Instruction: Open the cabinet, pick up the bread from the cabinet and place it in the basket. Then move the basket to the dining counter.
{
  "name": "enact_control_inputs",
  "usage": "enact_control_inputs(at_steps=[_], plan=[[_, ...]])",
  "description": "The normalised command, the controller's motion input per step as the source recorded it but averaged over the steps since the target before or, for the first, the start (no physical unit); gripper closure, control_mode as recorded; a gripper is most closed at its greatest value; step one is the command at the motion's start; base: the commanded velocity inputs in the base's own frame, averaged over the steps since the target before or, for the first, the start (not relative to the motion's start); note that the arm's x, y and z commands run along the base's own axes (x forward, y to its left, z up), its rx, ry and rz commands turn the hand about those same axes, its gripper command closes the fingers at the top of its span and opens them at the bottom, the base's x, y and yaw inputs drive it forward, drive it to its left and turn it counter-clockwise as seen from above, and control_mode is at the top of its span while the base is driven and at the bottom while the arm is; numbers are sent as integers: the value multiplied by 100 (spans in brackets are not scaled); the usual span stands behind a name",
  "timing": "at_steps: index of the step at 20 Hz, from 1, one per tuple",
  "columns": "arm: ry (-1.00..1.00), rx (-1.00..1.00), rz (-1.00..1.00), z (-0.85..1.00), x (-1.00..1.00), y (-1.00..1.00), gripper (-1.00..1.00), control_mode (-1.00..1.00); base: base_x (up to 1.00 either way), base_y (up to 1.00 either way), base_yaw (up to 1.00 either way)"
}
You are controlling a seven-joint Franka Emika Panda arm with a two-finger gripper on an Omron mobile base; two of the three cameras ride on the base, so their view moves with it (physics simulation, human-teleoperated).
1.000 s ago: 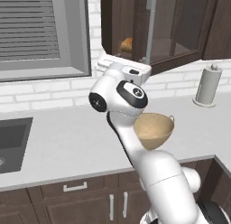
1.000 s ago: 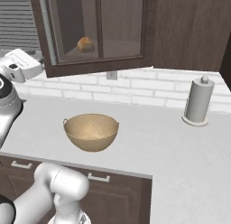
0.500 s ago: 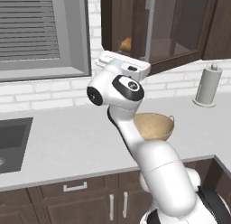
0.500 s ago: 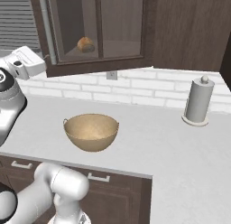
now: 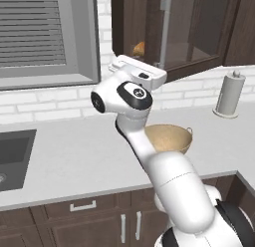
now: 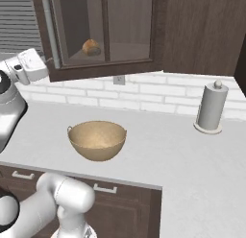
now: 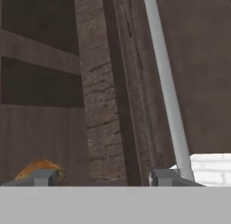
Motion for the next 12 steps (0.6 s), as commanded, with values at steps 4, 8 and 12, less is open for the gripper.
enact_control_inputs(at_steps=[4, 8, 12], plan=[[0, 0, -25, 0, -2, -71, -100, -100, 0, 0, 0], [0, 0, -21, 4, -37, -89, -100, -100, 0, 0, 0], [0, 3, -11, 4, -96, -100, -100, -100, 0, 0, 0]])
